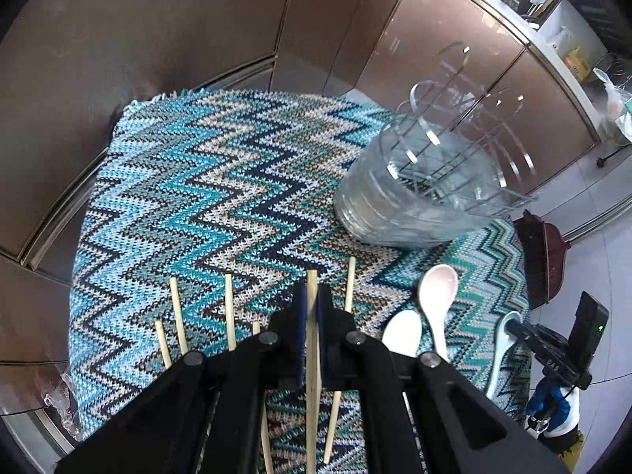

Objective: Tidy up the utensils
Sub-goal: 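Lift the chopstick with the left gripper while the right gripper lifts the spoon over the holder, then open the left gripper to drop the chopstick into the holder while the right releases the spoon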

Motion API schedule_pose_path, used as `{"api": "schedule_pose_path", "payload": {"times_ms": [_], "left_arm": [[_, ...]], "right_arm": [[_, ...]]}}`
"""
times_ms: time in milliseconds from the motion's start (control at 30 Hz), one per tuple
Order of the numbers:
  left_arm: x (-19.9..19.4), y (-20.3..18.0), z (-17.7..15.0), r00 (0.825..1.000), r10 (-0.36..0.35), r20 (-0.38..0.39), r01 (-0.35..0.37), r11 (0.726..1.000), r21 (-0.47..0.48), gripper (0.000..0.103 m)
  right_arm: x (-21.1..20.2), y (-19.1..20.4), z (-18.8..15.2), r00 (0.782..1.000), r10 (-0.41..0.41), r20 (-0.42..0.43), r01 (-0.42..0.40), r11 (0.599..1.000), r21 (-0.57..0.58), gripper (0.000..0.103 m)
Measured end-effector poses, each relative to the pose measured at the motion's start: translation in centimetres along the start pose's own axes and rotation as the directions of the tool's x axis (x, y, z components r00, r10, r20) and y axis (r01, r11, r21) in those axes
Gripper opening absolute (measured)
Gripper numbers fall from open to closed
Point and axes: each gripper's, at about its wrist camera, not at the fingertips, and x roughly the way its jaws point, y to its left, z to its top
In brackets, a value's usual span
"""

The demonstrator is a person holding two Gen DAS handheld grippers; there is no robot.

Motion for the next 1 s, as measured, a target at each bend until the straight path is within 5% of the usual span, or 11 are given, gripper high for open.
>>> {"api": "schedule_pose_path", "payload": {"times_ms": [233, 400, 567, 800, 900, 1000], "left_arm": [[-4.6, -1.5, 0.0, 0.992, -0.028, 0.122, 0.025, 0.999, 0.027, 0.004], [-10.2, -2.9, 1.8, 0.958, -0.082, 0.276, 0.073, 0.996, 0.046, 0.004], [-15.2, -5.2, 5.0, 0.878, -0.139, 0.458, 0.126, 0.990, 0.059, 0.004], [-17.0, -7.5, 8.8, 0.694, -0.114, 0.710, 0.162, 0.987, 0.001, 0.004], [-15.1, -8.1, 9.1, 0.652, -0.057, 0.756, 0.125, 0.992, -0.033, 0.004], [-12.3, -8.4, 9.0, 0.609, 0.008, 0.793, 0.073, 0.995, -0.066, 0.004]], "right_arm": [[-3.2, 3.6, -0.1, 0.995, -0.077, 0.070, 0.084, 0.990, -0.109, 0.008], [-7.8, 9.3, 2.4, 0.968, -0.104, 0.229, 0.153, 0.966, -0.207, 0.008], [-11.3, 15.6, 7.3, 0.900, -0.095, 0.424, 0.229, 0.933, -0.277, 0.008], [-11.3, 21.7, 12.6, 0.749, -0.128, 0.650, 0.397, 0.872, -0.286, 0.008], [-9.2, 23.0, 13.7, 0.682, -0.169, 0.712, 0.490, 0.828, -0.273, 0.008], [-5.8, 22.7, 13.9, 0.650, -0.208, 0.731, 0.546, 0.797, -0.258, 0.008]]}}
